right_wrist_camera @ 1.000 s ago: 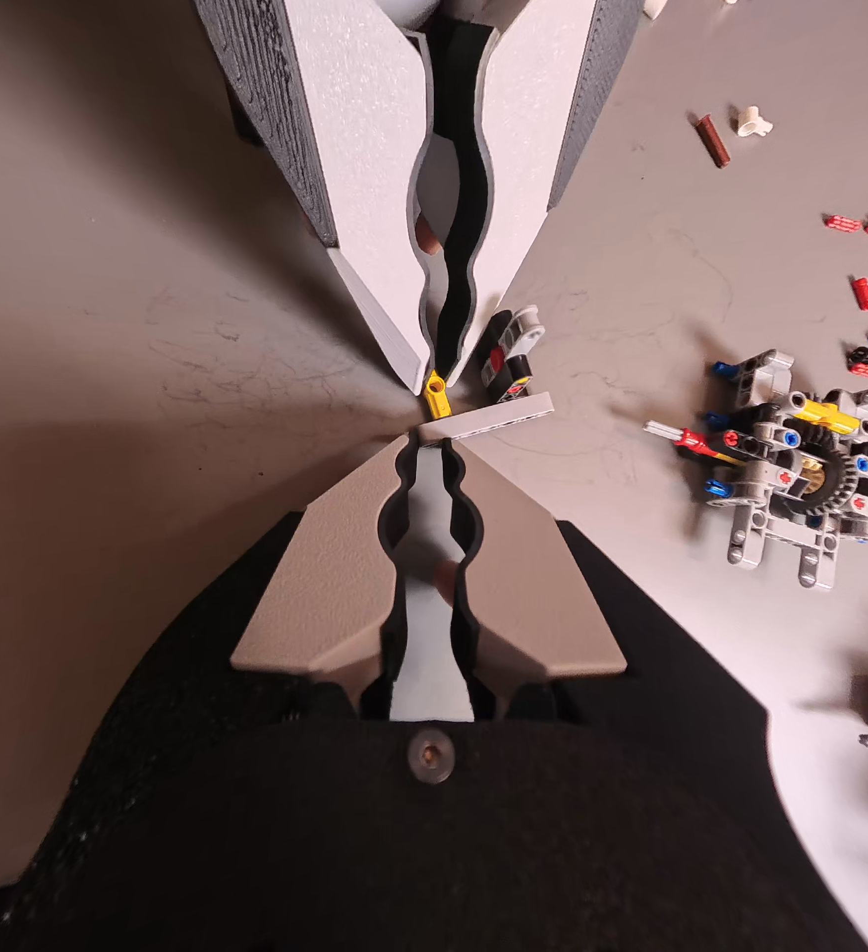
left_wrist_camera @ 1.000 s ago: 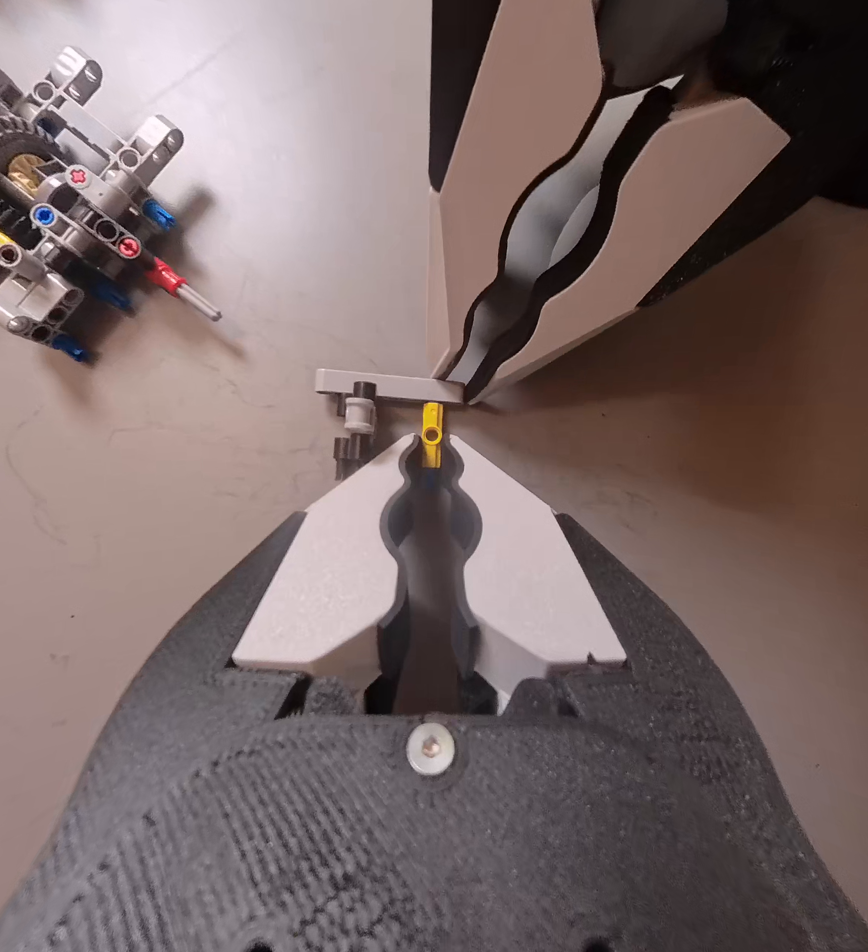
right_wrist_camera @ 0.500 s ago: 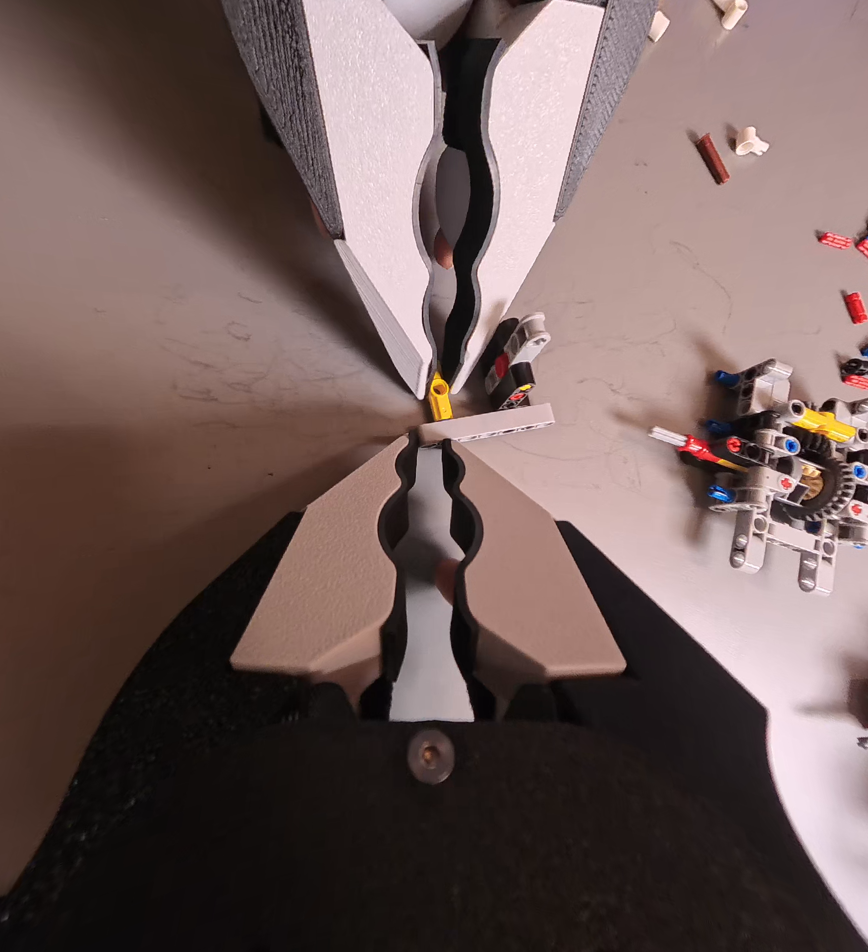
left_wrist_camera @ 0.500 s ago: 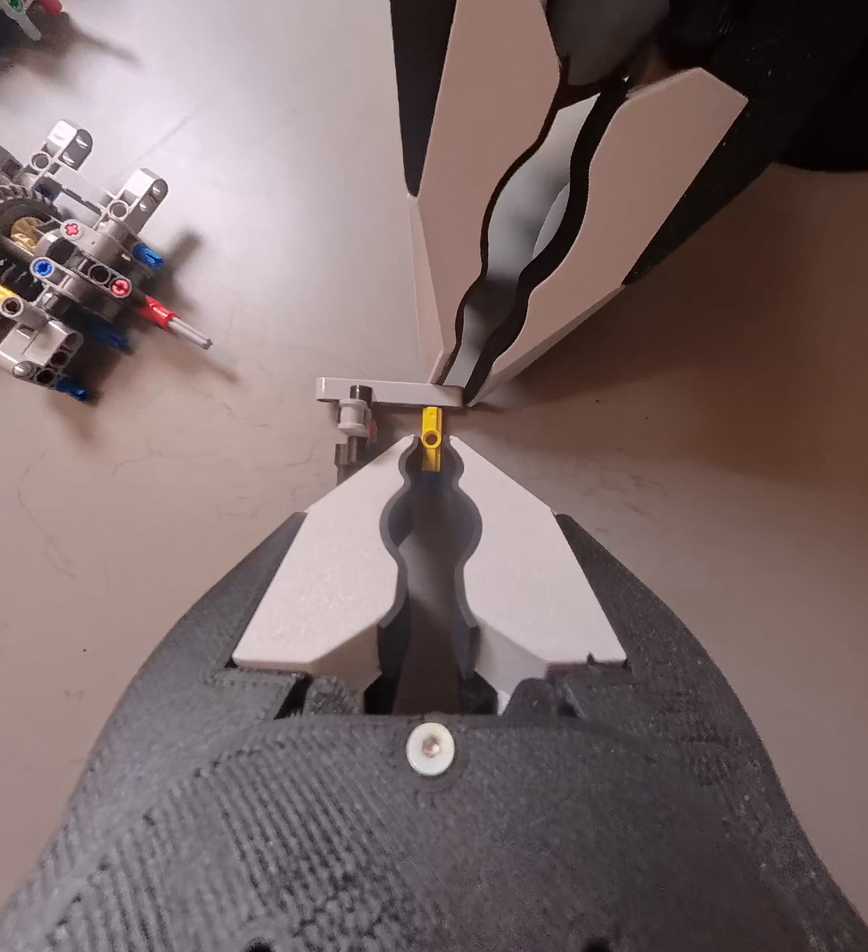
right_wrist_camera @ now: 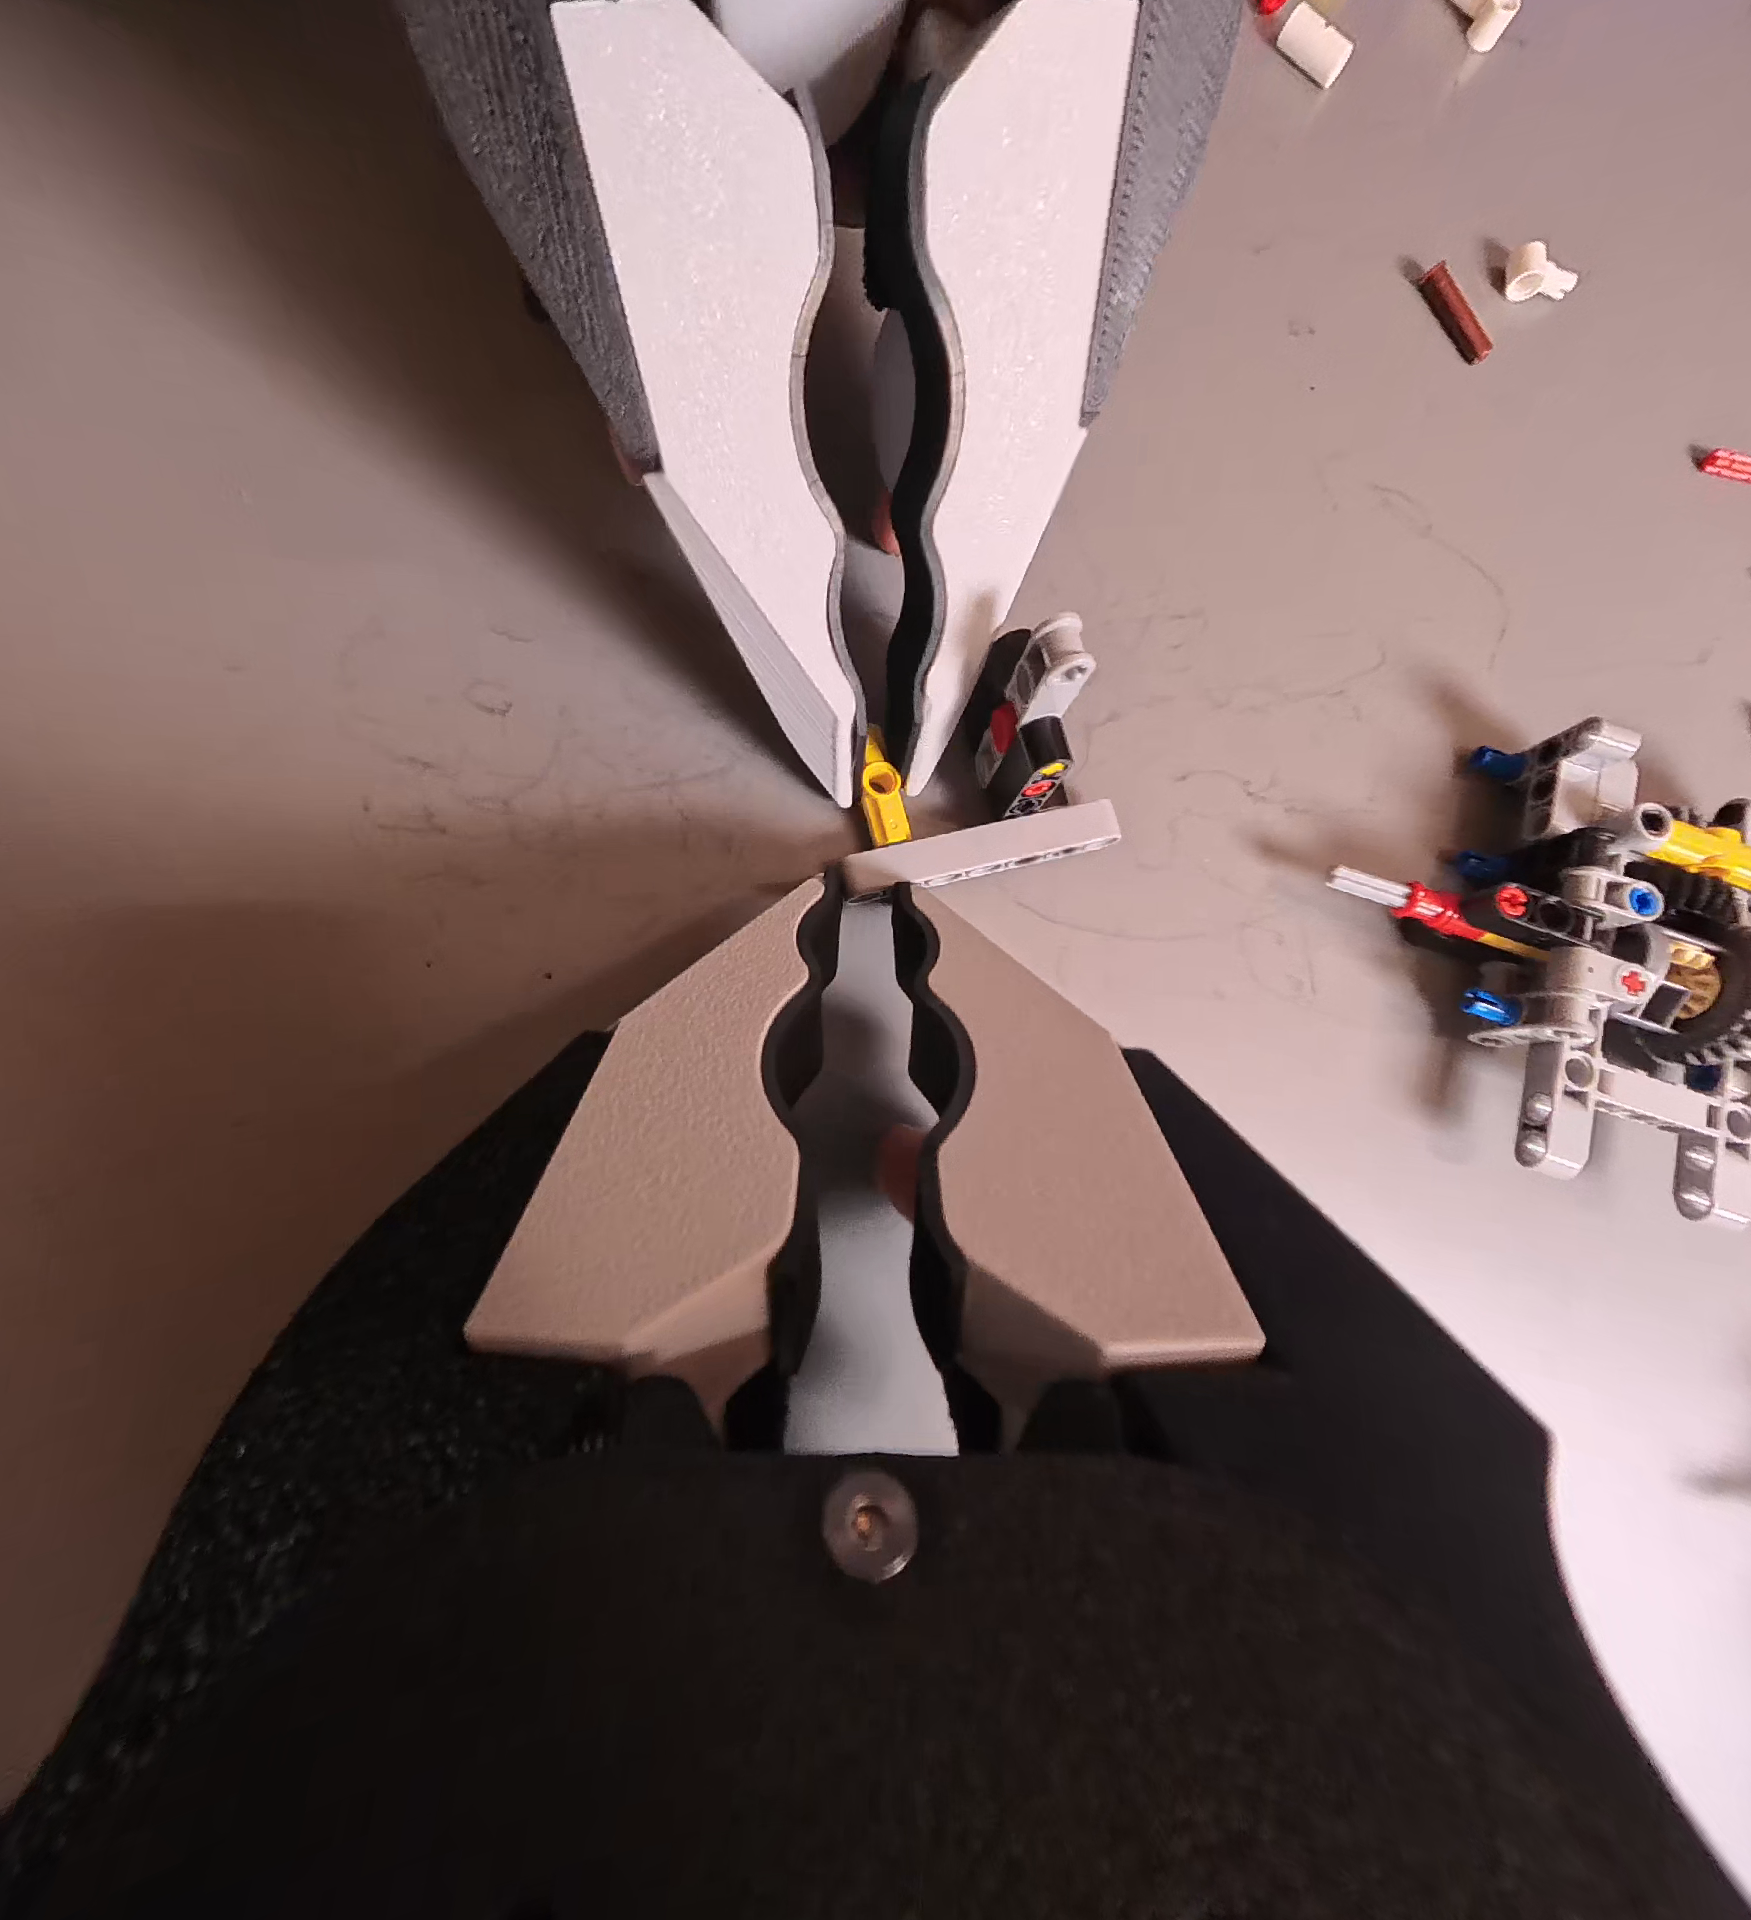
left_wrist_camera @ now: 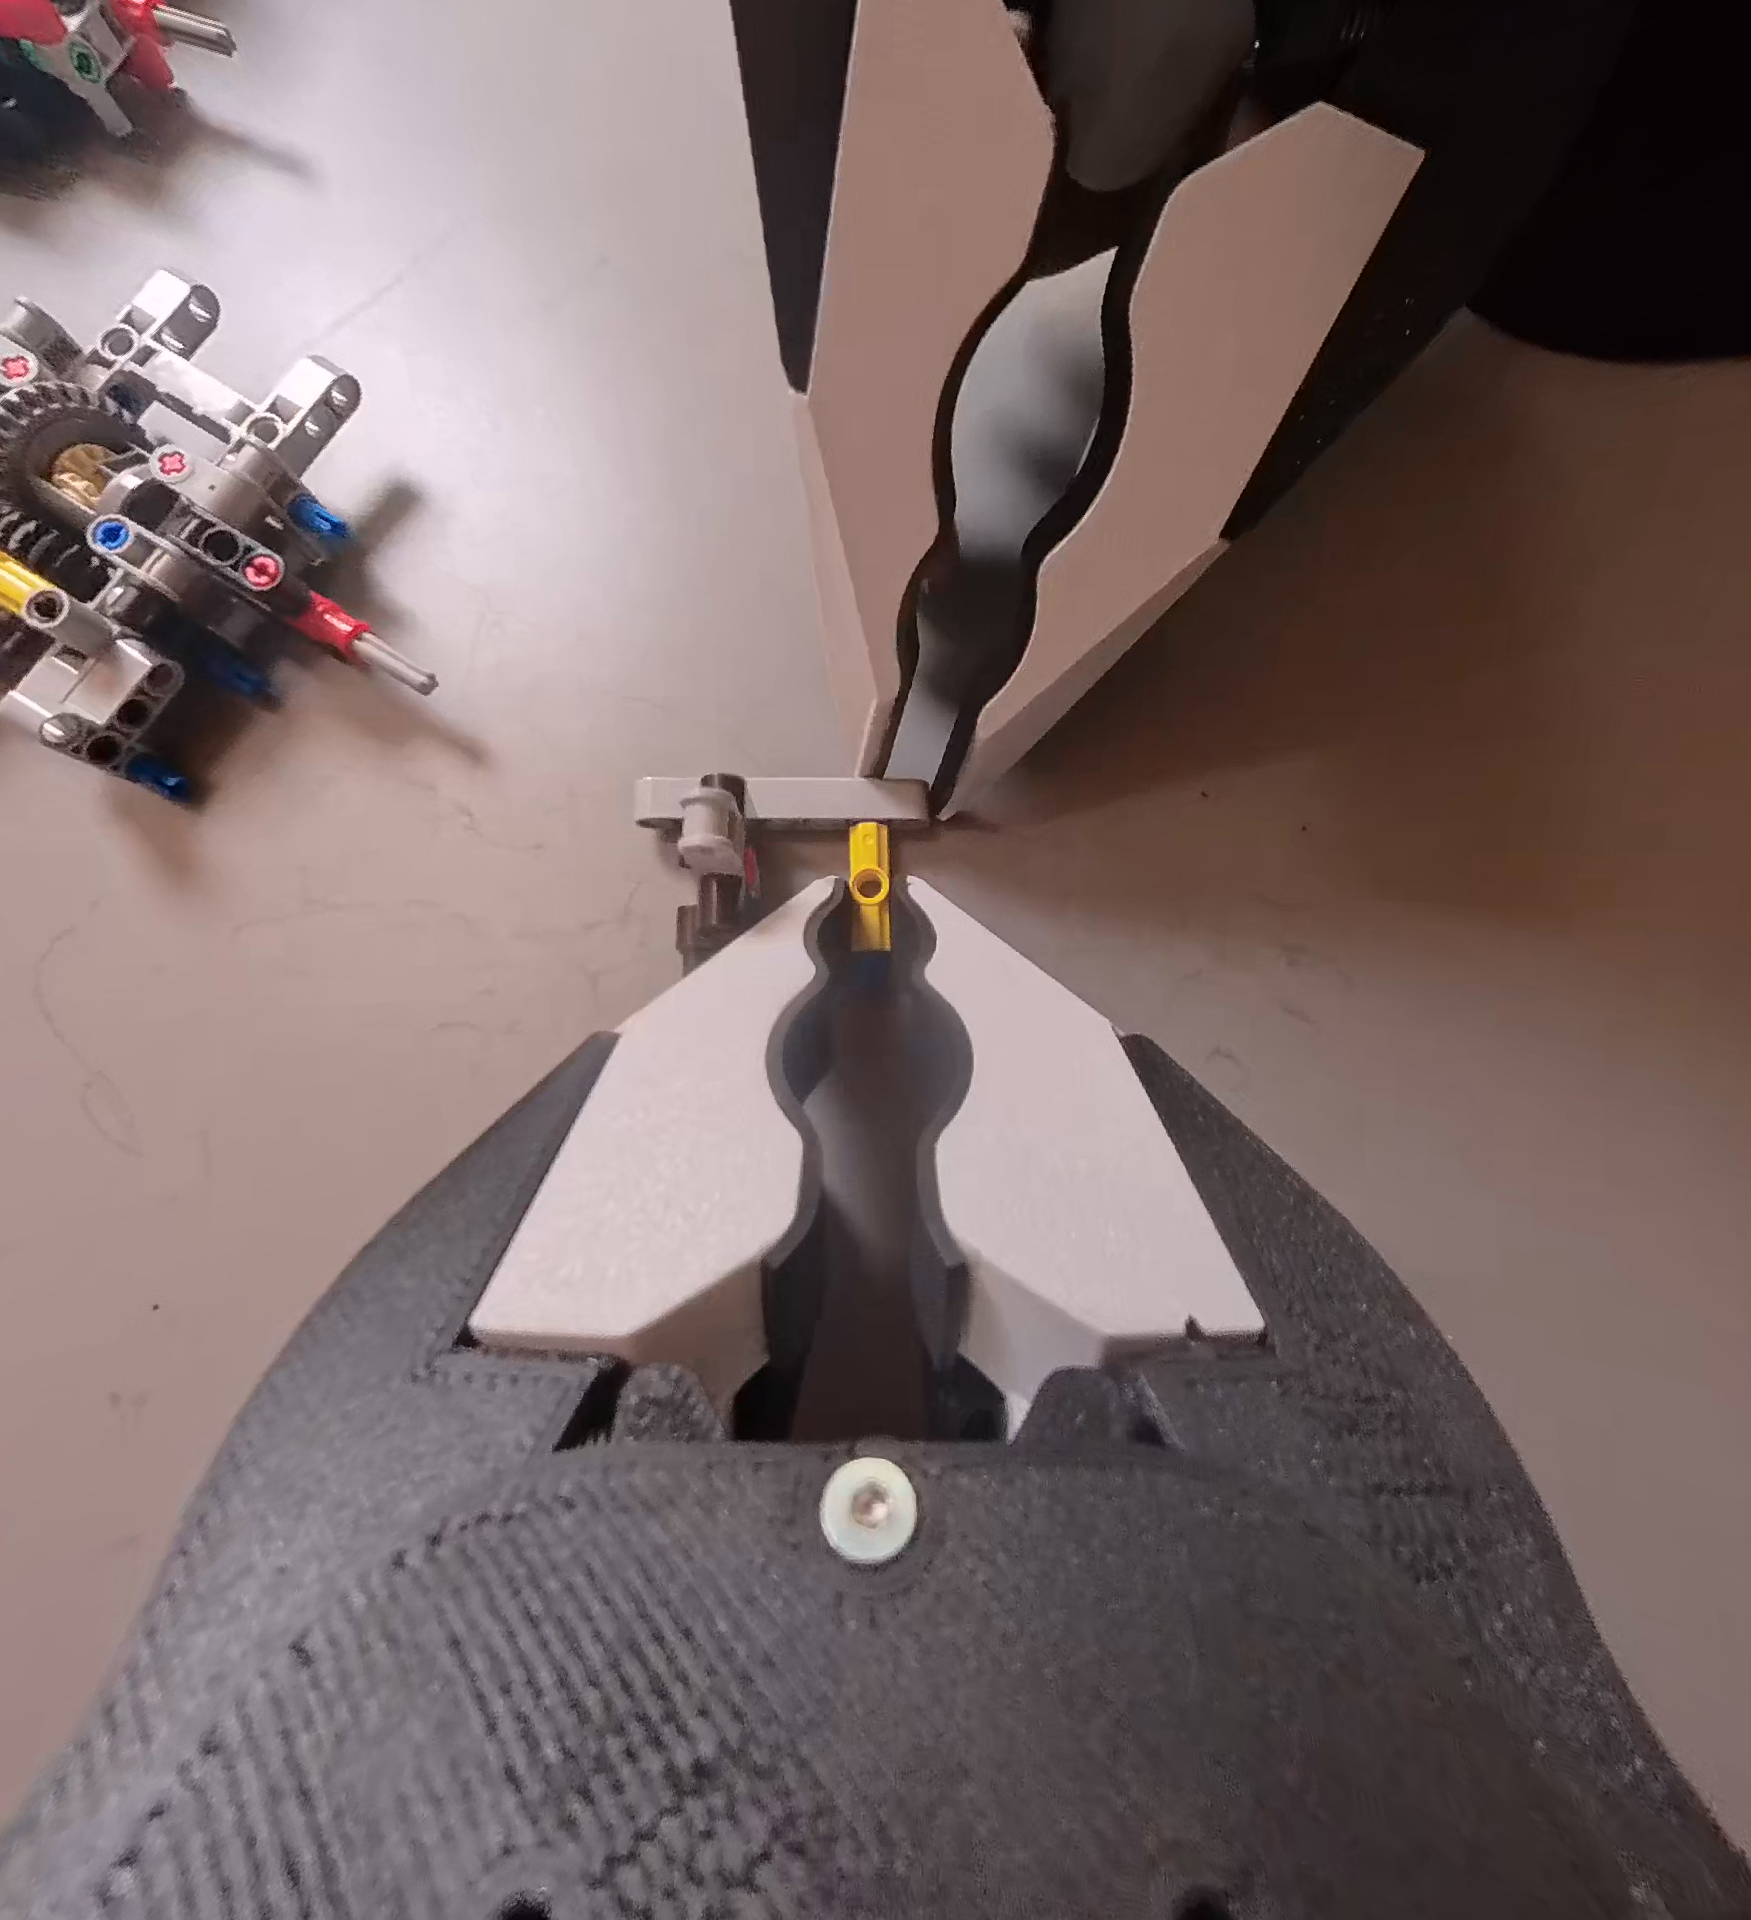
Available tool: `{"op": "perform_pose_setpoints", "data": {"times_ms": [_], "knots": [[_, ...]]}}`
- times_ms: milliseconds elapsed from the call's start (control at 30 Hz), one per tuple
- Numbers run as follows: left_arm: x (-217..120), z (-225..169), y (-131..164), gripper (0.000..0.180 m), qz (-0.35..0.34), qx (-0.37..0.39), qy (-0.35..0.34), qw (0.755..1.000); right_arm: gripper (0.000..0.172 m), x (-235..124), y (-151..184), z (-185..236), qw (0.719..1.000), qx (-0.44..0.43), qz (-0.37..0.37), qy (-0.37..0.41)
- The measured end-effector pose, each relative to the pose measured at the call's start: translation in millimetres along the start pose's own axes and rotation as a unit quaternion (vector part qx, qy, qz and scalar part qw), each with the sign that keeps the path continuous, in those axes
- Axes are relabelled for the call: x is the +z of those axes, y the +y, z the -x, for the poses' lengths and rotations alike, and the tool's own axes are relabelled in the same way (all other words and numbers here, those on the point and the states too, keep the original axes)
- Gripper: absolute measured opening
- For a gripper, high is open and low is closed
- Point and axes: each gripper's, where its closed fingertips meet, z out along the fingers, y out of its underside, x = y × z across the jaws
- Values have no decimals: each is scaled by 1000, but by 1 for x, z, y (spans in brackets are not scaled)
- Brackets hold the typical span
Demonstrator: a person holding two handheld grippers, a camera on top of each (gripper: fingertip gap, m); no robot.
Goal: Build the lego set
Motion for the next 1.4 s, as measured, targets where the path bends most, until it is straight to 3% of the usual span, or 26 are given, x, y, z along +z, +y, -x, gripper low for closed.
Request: {"op": "perform_pose_setpoints", "data": {"times_ms": [1200, 1400], "knots": [[2, -2, -4, 6, -24, 36, -4, 999, 9, -6, 2, 4, 999, -25, -14, 14], [-13, 2, 3, 16, -14, 49, -2, 999, 12, -7, 3, 4, 1000, -18, -15, 7]]}}
